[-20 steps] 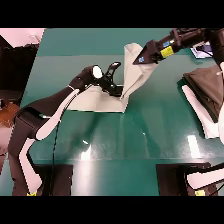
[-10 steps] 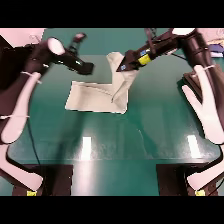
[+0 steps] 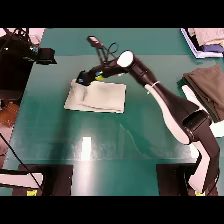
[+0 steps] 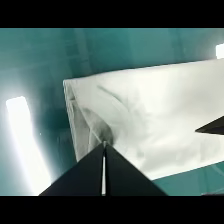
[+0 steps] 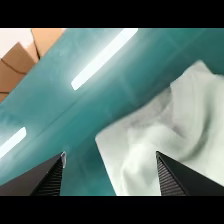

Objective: Fold the shirts.

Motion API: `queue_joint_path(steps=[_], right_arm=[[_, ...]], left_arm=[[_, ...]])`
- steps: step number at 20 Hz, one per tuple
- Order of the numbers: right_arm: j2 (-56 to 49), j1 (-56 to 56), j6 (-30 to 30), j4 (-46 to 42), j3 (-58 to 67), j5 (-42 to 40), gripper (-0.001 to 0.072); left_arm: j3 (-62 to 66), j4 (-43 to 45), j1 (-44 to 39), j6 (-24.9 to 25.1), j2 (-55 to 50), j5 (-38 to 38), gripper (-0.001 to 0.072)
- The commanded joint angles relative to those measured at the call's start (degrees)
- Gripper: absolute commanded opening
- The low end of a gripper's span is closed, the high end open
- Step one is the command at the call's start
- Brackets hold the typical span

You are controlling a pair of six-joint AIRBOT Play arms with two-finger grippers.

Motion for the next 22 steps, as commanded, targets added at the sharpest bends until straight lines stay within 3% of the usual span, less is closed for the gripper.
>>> queue_joint_path(steps=[1, 3, 7, 12, 14, 15, 22], right_arm=[[3.21, 1.77, -3.52, -7.26, -3.93, -5.38, 0.0647], [8.13, -1.42, 0.85, -12.41, -8.74, 4.00, 0.0588], [16.92, -10.40, 4.74, -13.18, -23.52, 16.63, 0.0576], [24.72, -20.68, 11.32, -8.85, -44.89, 7.28, 0.0589], [24.98, -22.84, 11.15, -1.64, -49.83, 3.15, 0.0702], [24.85, -23.32, 10.95, 1.42, -51.98, 0.92, 0.0701], [12.98, -18.10, 7.50, 12.15, -46.01, -0.50, 0.0696]], left_arm=[[0.00, 0.20, 0.87, 0.13, 0.72, -2.91, 0.0027], [-0.04, 0.20, 0.87, 0.13, 0.70, -3.30, 0.0028], [-0.04, -0.24, 0.85, 0.13, 0.70, -3.30, 0.0027], [-0.04, -0.31, 0.81, 0.13, 0.70, -3.15, 0.0028], [-0.04, -1.03, 0.81, 0.13, 0.70, -3.28, 0.0027], [-0.04, -1.66, 0.81, 0.13, 0.70, -3.28, 0.0028], [-0.04, -1.99, 0.81, 0.13, 0.68, -3.28, 0.0028]])
